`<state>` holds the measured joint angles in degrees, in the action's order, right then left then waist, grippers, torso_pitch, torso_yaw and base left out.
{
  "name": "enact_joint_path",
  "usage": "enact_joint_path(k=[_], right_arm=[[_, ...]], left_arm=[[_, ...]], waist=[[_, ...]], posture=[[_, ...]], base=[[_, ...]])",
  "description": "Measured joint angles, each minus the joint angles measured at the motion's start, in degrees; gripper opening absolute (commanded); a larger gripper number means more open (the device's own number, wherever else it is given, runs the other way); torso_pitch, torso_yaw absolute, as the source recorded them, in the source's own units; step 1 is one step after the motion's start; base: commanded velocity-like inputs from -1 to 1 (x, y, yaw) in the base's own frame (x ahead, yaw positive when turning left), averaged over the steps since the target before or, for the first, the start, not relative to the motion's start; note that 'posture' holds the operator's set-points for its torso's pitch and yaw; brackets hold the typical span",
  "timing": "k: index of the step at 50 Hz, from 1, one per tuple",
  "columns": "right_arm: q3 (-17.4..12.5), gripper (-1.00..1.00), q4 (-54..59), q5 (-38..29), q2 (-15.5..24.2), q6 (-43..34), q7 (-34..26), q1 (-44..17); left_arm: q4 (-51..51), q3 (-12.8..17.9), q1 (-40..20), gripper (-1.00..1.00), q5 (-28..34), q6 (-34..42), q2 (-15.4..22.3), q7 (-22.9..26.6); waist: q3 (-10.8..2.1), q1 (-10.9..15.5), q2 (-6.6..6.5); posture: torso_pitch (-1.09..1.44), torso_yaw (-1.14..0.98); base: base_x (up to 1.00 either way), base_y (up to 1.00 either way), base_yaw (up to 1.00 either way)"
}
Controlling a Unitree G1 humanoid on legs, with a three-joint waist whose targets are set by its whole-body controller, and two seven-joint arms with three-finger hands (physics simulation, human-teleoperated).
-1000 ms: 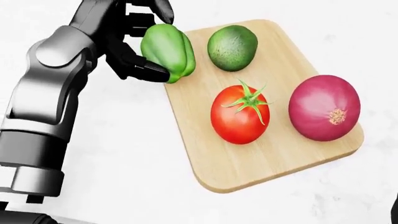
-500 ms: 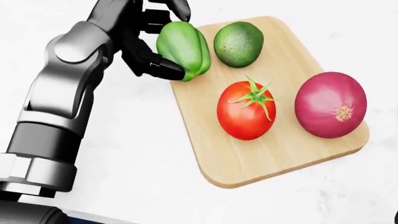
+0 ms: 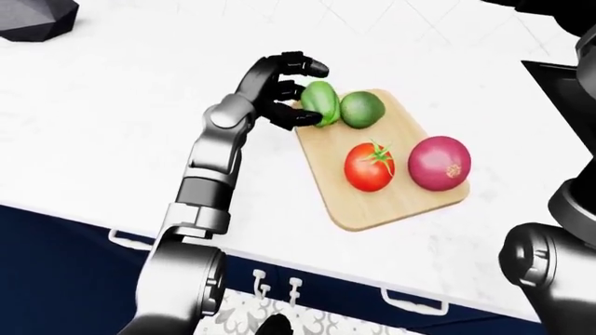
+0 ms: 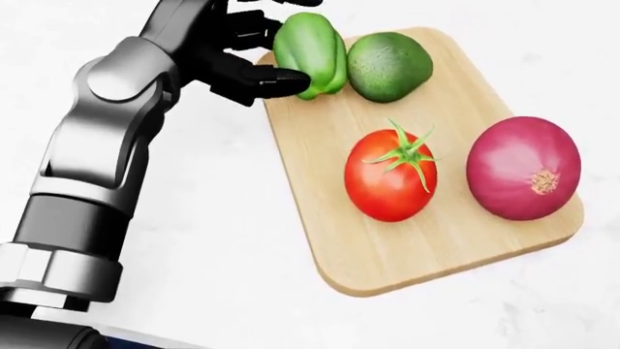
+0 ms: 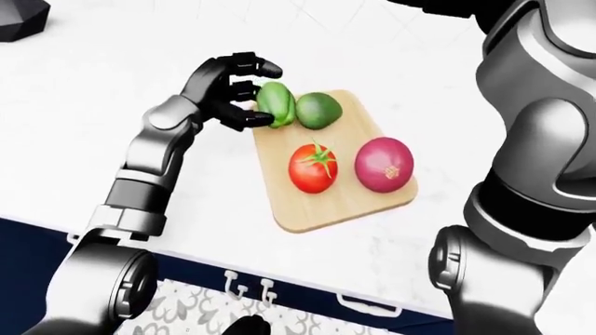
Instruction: Place the avocado, onion, tomato and bell pepper on the cutting board.
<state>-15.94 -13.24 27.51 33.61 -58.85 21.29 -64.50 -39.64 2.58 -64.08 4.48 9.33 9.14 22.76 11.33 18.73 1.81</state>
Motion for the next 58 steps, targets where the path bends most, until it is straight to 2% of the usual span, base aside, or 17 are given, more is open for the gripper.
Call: enact_joint_path(k=[1,3,8,13,14,15,16,25,31,35,44,49,58], right_arm=[[-0.1,1.00,0.0,0.1,0.1,-0.1,0.1,-0.1],[0.0,1.00,0.2,0.2,0.2,-0.1,0.2,-0.5],[0.3,1.00,0.0,0.4,0.2,0.1,0.4,-0.4],[-0.2,1.00,-0.7,1.1,0.5,-0.5,0.7,0.0],[-0.2,1.00,-0.6,1.1,0.6,-0.4,0.7,0.0],[-0.2,1.00,-0.5,1.1,0.5,-0.3,0.8,0.0],[-0.1,1.00,-0.4,1.0,0.4,-0.1,0.9,0.1],[2.1,1.00,3.0,-1.2,-1.7,2.7,0.2,-0.1],[1.2,1.00,1.9,-1.6,-1.5,2.1,-0.3,-0.2],[0.9,1.00,1.9,-1.6,-1.0,1.8,-0.5,-0.5],[1.0,1.00,1.8,-1.6,-1.0,1.8,-0.4,-0.3],[1.0,1.00,0.3,-2.0,-0.6,2.2,-1.0,1.6],[-1.6,1.00,-3.0,-1.6,1.7,0.8,-1.7,4.6]], left_arm=[[0.1,0.0,0.0,0.23,-0.1,0.0,0.0,0.1],[0.2,0.1,-0.2,0.22,-0.1,0.1,0.1,0.1],[1.0,0.1,-0.1,0.50,-0.3,0.3,-0.1,0.1],[1.1,-0.1,0.4,0.64,-0.3,0.4,-0.2,0.3],[1.1,-0.1,0.5,0.76,-0.2,0.5,-0.2,0.3],[1.0,-0.1,0.4,0.78,-0.2,0.6,-0.2,0.4],[0.8,0.0,0.3,0.99,-0.2,0.6,-0.1,0.4],[0.4,1.2,-2.2,1.00,-0.6,0.8,2.4,0.0],[2.5,3.1,-3.4,1.00,-1.5,2.5,6.0,-1.6],[6.6,4.2,-3.4,1.00,-2.0,5.2,9.4,-3.2],[22.8,7.4,0.3,1.00,-3.2,15.2,16.6,-4.8],[27.3,8.6,1.9,1.00,-3.9,18.8,19.1,-5.5],[30.0,10.1,3.0,1.00,-4.9,22.1,22.9,-6.8]], waist=[[-0.01,0.0,0.00],[-0.06,0.0,-0.01],[-0.27,0.1,-0.04],[-0.33,0.1,-0.03],[-0.32,0.1,-0.04],[-0.31,0.1,-0.03],[-0.29,0.1,-0.02],[-0.14,-0.2,-0.24],[-0.01,-0.3,-0.43],[0.02,-0.5,-0.61],[-0.05,-0.9,-1.34],[-0.03,-0.8,-1.58],[0.24,-0.9,-1.54]], posture=[[0.22,0.23],[0.22,0.23],[0.22,0.23],[0.22,0.23],[0.22,0.23],[0.22,0.23],[0.22,0.23],[0.22,0.23],[0.22,0.23],[0.22,0.23],[0.22,0.23],[0.22,0.23],[0.22,0.23]], base=[[0.00,0.00,0.00],[0.00,0.00,0.00],[0.00,0.00,0.00],[0.00,0.00,0.00],[0.00,0.00,0.00],[0.00,0.00,0.00],[0.00,0.00,0.00],[0.00,0.00,0.00],[0.00,0.00,0.00],[0.00,0.00,0.00],[0.00,0.00,0.00],[0.00,0.00,0.00],[0.00,0.00,0.00]])
